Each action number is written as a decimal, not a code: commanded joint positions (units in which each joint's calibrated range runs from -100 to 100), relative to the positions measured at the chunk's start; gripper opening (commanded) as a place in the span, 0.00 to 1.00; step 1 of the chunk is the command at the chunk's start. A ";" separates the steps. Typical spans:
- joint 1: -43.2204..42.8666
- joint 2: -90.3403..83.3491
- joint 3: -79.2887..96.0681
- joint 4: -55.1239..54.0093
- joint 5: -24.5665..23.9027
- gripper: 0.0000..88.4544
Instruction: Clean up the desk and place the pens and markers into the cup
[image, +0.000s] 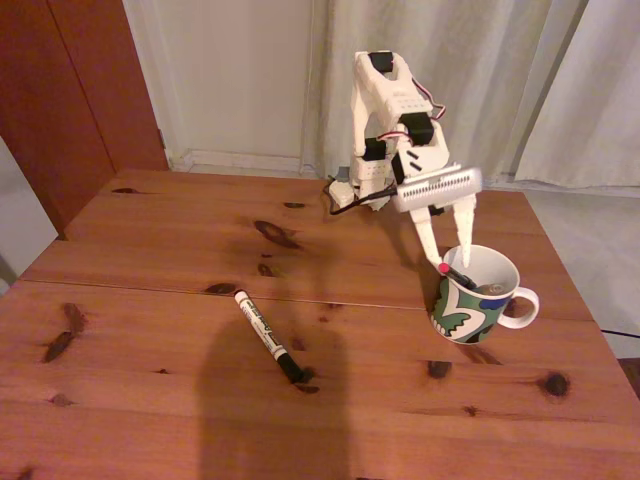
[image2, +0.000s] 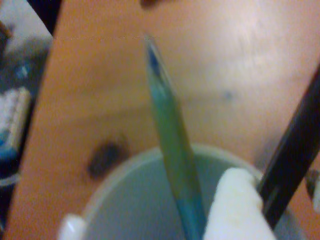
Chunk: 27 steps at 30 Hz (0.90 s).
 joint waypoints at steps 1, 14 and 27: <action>2.17 -2.62 -7.61 -1.44 0.57 0.12; 14.39 2.51 -11.30 2.17 13.93 0.01; 26.78 11.12 -13.83 10.51 29.38 0.01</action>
